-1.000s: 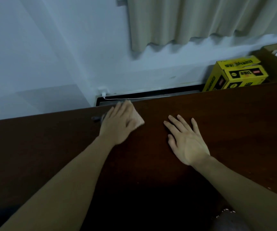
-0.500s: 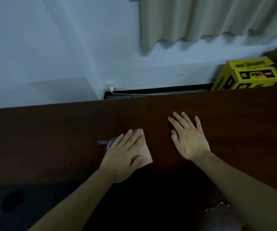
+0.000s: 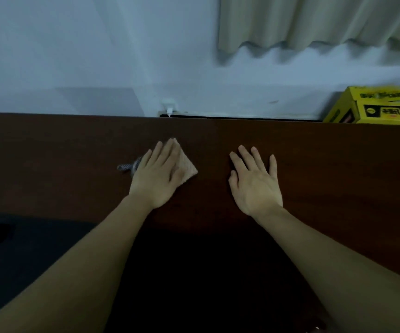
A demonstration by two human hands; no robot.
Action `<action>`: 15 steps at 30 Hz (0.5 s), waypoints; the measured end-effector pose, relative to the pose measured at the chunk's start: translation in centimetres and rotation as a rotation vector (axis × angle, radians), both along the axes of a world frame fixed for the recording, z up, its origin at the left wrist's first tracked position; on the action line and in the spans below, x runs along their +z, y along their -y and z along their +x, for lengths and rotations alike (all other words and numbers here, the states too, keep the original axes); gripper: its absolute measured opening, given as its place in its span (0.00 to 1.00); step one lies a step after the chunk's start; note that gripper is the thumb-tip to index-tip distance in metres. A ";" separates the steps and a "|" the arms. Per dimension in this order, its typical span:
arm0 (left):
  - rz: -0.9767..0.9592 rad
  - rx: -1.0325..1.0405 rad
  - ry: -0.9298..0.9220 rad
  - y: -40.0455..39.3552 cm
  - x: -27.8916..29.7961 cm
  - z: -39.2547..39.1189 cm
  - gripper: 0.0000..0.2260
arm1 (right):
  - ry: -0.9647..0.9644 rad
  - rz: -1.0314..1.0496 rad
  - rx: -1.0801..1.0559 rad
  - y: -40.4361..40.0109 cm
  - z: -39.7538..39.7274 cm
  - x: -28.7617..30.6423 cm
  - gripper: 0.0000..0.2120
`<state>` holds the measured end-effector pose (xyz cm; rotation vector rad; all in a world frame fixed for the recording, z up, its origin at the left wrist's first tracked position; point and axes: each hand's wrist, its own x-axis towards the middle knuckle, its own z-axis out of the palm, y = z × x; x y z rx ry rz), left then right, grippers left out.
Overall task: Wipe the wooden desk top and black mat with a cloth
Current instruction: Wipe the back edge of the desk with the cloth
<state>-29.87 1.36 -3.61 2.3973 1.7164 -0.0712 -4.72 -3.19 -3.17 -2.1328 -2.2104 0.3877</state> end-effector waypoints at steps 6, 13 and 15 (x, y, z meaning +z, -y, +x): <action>-0.108 -0.207 0.042 9.1 1.4 -2.4 0.28 | 0.009 -0.027 0.005 0.0 -0.1 0.3 0.27; 0.018 0.051 -0.034 0.9 -0.3 -4.0 0.29 | 0.021 -0.030 0.007 -0.2 0.1 0.0 0.27; 0.046 0.132 -0.056 -3.0 -0.7 -4.0 0.29 | 0.023 -0.018 0.012 -0.2 0.1 -0.2 0.27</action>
